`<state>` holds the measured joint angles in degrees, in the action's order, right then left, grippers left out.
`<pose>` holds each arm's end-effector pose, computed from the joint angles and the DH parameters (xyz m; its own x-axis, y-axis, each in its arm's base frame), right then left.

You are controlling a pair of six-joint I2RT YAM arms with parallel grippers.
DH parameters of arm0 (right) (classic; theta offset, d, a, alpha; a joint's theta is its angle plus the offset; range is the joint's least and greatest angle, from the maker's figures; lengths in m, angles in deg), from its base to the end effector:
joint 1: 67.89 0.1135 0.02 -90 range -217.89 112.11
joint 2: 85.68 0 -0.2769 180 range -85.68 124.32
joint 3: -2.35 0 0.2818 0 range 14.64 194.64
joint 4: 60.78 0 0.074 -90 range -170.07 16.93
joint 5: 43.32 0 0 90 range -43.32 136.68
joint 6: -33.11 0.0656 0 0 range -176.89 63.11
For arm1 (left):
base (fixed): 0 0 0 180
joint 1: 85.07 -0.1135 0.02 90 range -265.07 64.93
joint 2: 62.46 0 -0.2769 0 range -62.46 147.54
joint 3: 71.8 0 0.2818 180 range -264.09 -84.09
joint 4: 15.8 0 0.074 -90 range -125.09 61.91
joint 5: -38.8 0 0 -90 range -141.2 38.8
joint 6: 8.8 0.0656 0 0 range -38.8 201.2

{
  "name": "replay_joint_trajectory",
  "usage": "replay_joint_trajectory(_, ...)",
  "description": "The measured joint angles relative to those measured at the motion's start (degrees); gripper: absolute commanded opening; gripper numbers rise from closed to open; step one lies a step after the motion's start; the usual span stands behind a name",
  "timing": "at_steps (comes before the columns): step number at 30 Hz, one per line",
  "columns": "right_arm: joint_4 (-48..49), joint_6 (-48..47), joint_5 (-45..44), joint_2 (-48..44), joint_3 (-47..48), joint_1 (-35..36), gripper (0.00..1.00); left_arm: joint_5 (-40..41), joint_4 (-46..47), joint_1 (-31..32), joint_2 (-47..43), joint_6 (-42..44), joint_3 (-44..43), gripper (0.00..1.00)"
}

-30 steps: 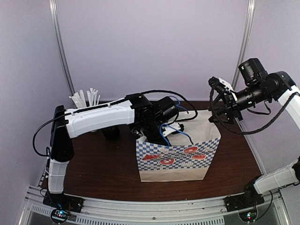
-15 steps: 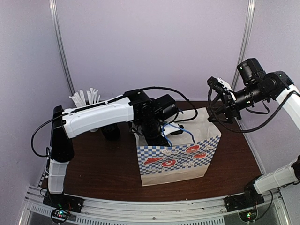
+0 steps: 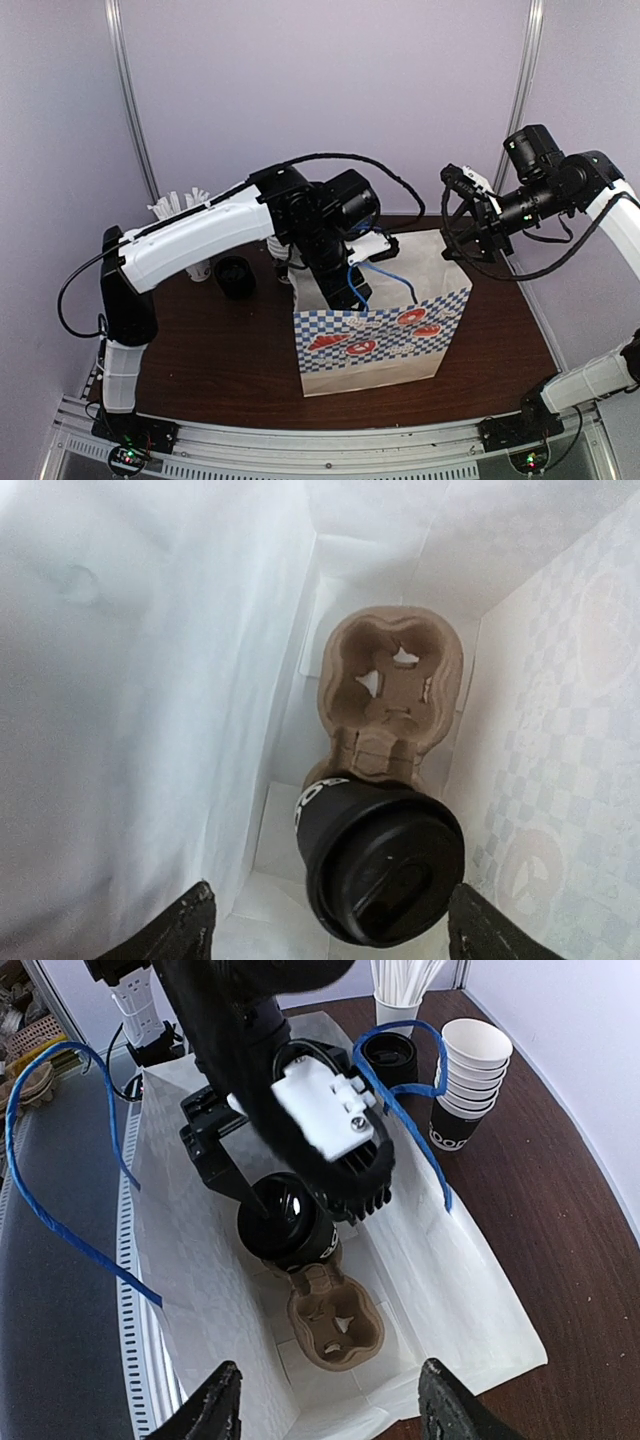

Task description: Pack the takeout coffee

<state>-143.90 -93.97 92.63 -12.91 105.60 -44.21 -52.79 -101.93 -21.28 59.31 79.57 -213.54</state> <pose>0.2131 0.1450 0.4258 -0.1715 -0.5330 -0.8286 -0.9803 0.1758 0.0899 0.2135 -0.4378 0.3175 -0.4295 0.8080 -0.4033 0.8899 0.4546 -0.0369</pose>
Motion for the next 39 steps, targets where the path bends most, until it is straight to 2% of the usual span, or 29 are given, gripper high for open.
replay_joint_trajectory(11, 0.0, 0.0, 0.39, 0.0, 0.0, -0.37, 0.6, -4.15, -0.2, -3.06, -8.17, -0.72, -3.89, 0.81)
replay_joint_trajectory(20, 0.22, 0.13, 0.76, 0.0, 0.0, -0.68, 0.58, -3.82, -0.57, -3.5, -13.64, -1.05, -4.09, 0.78)
replay_joint_trajectory(25, 1.88, 1.33, -0.31, 0.48, 0.15, -0.68, 0.57, -2.05, -0.55, -4.11, -15.37, -1.33, -3.32, 0.7)
replay_joint_trajectory(32, 2.56, 1.11, -0.61, 2.82, 1.29, -0.57, 0.56, -2.93, 0.57, -9.22, -15.54, -1.73, 1.97, 0.63)
replay_joint_trajectory(35, 0.55, -0.63, 0.52, 2.89, 2.34, 1.16, 0.59, -4.13, 0.81, -10.36, -14.36, -1.2, 3.67, 0.61)
replay_joint_trajectory(39, -2.54, -3.21, 0.83, 2.84, 2.89, 7.85, 0.63, -5.64, 1.57, -10.32, -12.17, -0.35, 3.58, 0.57)
